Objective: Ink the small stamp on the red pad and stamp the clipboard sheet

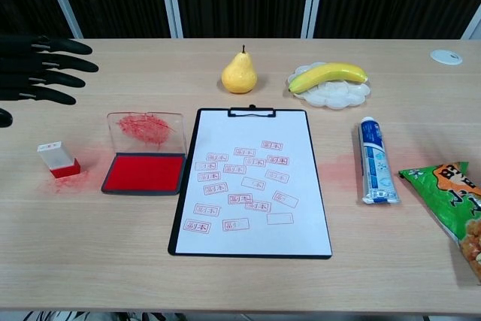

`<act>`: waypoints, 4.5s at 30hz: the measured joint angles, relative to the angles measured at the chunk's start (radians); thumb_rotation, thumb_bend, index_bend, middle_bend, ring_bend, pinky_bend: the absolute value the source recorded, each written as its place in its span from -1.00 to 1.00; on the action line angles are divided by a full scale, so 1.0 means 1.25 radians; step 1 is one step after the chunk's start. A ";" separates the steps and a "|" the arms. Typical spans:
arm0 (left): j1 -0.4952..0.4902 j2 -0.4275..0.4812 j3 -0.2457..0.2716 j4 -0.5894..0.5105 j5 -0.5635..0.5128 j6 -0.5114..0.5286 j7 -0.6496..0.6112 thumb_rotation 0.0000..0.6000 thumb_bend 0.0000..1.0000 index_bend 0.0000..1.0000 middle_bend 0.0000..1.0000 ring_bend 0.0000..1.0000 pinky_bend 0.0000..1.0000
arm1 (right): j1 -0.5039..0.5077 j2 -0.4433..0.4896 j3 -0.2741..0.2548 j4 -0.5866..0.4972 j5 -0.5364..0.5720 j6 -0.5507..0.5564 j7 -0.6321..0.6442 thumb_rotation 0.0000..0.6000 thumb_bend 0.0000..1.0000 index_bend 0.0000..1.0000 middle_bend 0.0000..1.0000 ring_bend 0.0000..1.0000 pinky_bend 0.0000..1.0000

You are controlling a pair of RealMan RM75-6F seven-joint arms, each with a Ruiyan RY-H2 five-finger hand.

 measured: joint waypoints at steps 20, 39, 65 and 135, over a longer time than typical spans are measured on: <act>0.114 -0.160 -0.102 0.046 -0.425 0.181 1.216 1.00 -0.74 -0.81 -0.55 0.47 0.80 | 0.000 0.002 -0.002 -0.005 0.000 -0.003 0.003 1.00 -0.73 -0.91 -1.00 -1.00 -0.56; 0.160 -0.285 -0.167 0.093 -0.523 0.193 1.402 1.00 -0.56 -0.43 -0.33 0.69 0.94 | 0.002 0.002 0.001 -0.004 0.009 -0.010 0.009 1.00 -0.73 -0.84 -1.00 -1.00 -0.56; 0.146 -0.422 -0.194 0.130 -0.580 0.165 1.537 1.00 -0.38 -0.21 -0.17 0.69 0.94 | 0.005 0.009 -0.001 -0.009 0.009 -0.018 0.030 1.00 -0.73 -0.82 -1.00 -1.00 -0.56; 0.117 -0.502 -0.225 0.206 -0.675 0.147 1.630 1.00 -0.35 -0.09 -0.03 0.69 0.94 | 0.005 0.013 -0.004 -0.012 0.004 -0.019 0.044 1.00 -0.73 -0.82 -1.00 -1.00 -0.56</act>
